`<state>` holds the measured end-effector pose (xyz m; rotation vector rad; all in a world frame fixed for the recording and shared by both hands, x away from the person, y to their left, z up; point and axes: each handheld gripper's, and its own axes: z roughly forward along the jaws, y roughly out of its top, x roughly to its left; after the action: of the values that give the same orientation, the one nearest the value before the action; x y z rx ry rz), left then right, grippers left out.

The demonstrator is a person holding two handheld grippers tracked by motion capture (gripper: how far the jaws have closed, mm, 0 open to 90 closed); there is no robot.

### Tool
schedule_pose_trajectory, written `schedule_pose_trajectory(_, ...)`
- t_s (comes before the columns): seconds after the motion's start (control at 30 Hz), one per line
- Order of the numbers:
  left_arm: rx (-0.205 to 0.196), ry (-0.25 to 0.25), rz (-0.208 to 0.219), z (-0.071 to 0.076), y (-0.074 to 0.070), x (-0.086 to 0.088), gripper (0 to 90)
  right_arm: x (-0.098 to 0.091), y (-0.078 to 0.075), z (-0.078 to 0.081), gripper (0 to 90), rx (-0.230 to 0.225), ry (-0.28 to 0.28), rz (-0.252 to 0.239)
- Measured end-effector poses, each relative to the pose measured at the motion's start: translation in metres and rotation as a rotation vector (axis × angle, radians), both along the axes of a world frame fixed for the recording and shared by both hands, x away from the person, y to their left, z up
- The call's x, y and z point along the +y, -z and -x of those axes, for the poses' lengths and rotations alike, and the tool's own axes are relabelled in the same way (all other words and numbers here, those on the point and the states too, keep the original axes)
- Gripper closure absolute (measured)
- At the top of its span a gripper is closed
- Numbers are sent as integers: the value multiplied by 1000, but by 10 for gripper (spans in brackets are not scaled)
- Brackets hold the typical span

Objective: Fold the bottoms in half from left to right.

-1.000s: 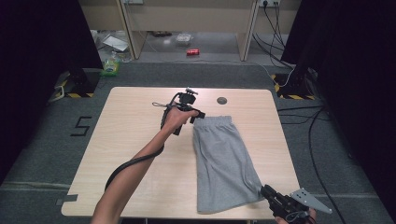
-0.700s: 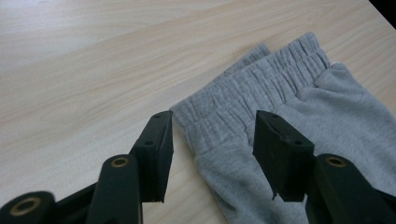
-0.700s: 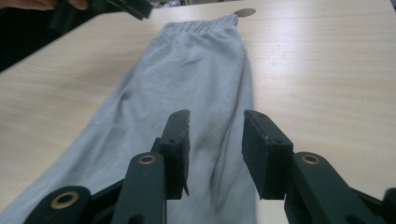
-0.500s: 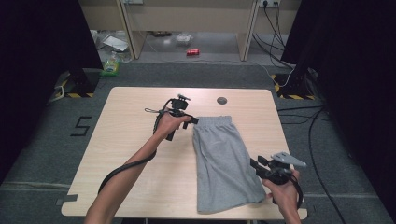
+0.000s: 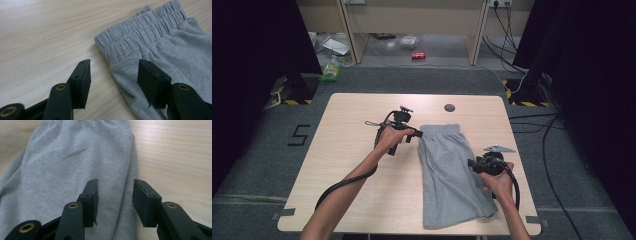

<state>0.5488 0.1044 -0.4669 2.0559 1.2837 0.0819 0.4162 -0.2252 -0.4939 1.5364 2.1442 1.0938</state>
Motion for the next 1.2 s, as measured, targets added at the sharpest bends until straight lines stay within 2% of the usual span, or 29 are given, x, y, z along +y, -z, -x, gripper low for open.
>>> schedule_pose_trajectory(0.07, 3, -1, 1, 0, 2, 0, 439, 2, 2, -5, 605, 10, -11, -1)
schedule_pose_trajectory(0.13, 4, -7, 6, 0, 3, 0, 433, 3, 4, -8, 732, 1, -24, -11)
schedule_pose_trajectory(0.2, 7, -4, 7, 1, 5, -1, 429, 5, 4, -11, 837, 6, -24, 25)
schedule_pose_trajectory(0.23, 7, -1, 8, 1, 5, -1, 427, 5, 3, -12, 852, 2, -22, 36)
schedule_pose_trajectory(0.43, -1, -6, 17, 2, 4, -3, 412, -4, -14, -20, 860, -44, 13, 50)
schedule_pose_trajectory(0.5, -2, -9, 23, 2, 4, -5, 409, -10, -11, -26, 856, -24, 23, 79)
schedule_pose_trajectory(0.57, 0, -7, 21, 2, 4, -6, 406, -13, -5, -30, 832, -3, 28, 79)
schedule_pose_trajectory(0.6, 0, -5, 19, 2, 5, -7, 404, -14, -2, -31, 780, 9, 23, 71)
schedule_pose_trajectory(0.63, 0, -6, 21, 1, 5, -7, 403, -14, -1, -29, 720, 11, 43, 58)
schedule_pose_trajectory(0.67, 2, -10, 24, 1, 6, -8, 402, -14, -3, -27, 706, 5, 51, 54)
schedule_pose_trajectory(0.73, 5, -11, 23, 1, 7, -8, 401, -14, -8, -19, 642, -17, 43, 76)
schedule_pose_trajectory(0.8, 5, -11, 26, 1, 8, -10, 399, -14, -15, -6, 590, -38, 39, 98)
schedule_pose_trajectory(0.93, 12, -9, 22, 3, 10, -12, 397, -18, -22, 24, 555, -62, 25, 121)
schedule_pose_trajectory(1.07, 12, -9, 16, 3, 13, -13, 392, -27, -17, 50, 551, -49, 25, 102)
schedule_pose_trajectory(1.2, 12, -8, 18, 3, 12, -14, 388, -34, -7, 62, 555, -15, 29, 85)
